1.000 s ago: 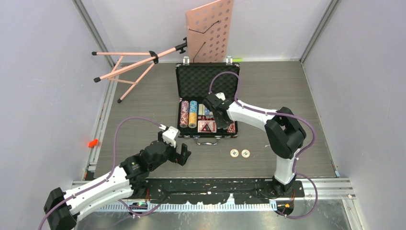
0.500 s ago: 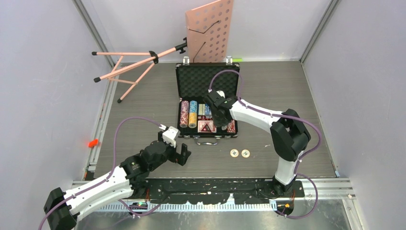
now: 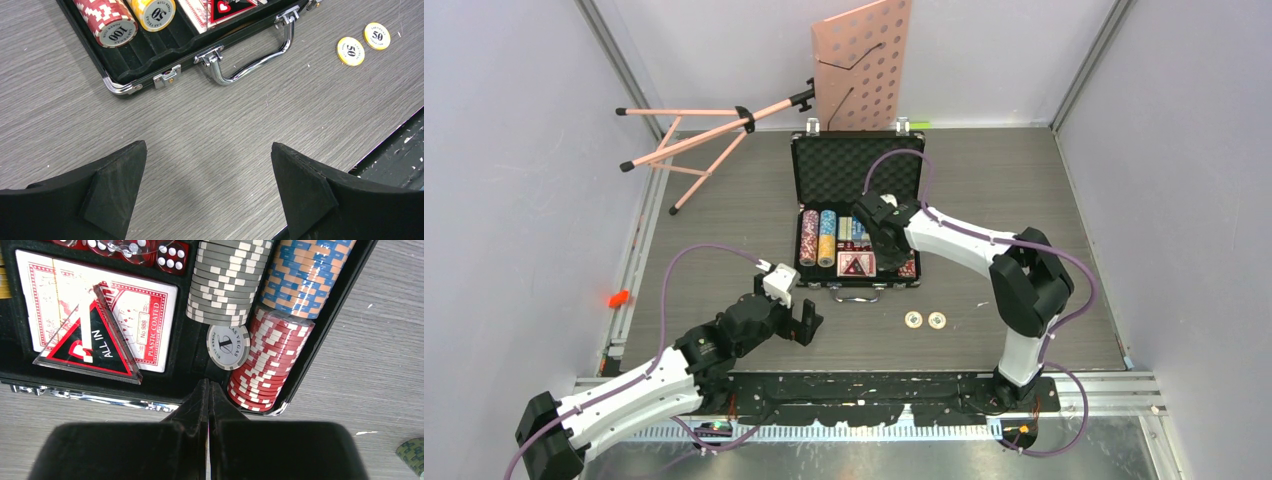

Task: Pack up texas hold em set

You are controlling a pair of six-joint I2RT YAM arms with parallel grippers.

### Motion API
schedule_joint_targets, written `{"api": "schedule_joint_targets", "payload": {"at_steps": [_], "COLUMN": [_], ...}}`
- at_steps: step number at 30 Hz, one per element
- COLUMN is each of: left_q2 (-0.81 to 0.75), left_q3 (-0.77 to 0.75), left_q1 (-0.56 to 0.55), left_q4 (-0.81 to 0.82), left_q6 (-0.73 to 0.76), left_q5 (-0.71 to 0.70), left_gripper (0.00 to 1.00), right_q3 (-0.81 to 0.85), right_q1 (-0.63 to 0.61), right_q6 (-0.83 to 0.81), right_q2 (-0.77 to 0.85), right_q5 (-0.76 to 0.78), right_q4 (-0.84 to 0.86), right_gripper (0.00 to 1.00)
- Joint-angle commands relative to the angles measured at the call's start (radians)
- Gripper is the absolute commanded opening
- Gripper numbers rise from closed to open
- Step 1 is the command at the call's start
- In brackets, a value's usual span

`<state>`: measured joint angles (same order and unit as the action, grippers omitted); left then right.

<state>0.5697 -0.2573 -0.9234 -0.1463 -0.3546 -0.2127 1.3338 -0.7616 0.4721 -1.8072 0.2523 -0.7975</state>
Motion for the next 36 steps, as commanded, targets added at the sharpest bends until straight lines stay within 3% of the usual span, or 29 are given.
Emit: {"api": "schedule_joint_targets", "payload": {"at_steps": [1, 14, 21, 27, 36], "left_q2": [-0.01, -0.002, 0.001, -0.009, -0.001], "left_q3": [-0.013, -0.014, -0.016, -0.012, -0.014], "left_q1": [-0.003, -0.003, -0.003, -0.003, -0.003], "left_q4": [0.048, 0.053, 0.052, 0.051, 0.052], "left_q6": [0.014, 0.017, 0.019, 0.019, 0.019], "left_q5": [0.001, 0.001, 0.002, 0.001, 0.001], "left_gripper": [0.99, 0.99, 0.99, 0.99, 0.99], "right_q3": [0.008, 0.038, -0.009, -0.019, -0.02], "right_q1": [0.001, -0.053, -0.082, -0.085, -0.085], "right_q6": [-0.042, -0.156, -0.191, -0.228, -0.278], "right_q2": [-0.027, -0.107, -0.094, -0.091, -0.08], "right_q5": [0.014, 0.146, 0.248, 0.344, 0.34], "right_q4": [-0.012, -0.015, 0.147, 0.167, 0.164], "right_gripper": [0.0, 0.0, 0.01, 0.0, 0.0]}}
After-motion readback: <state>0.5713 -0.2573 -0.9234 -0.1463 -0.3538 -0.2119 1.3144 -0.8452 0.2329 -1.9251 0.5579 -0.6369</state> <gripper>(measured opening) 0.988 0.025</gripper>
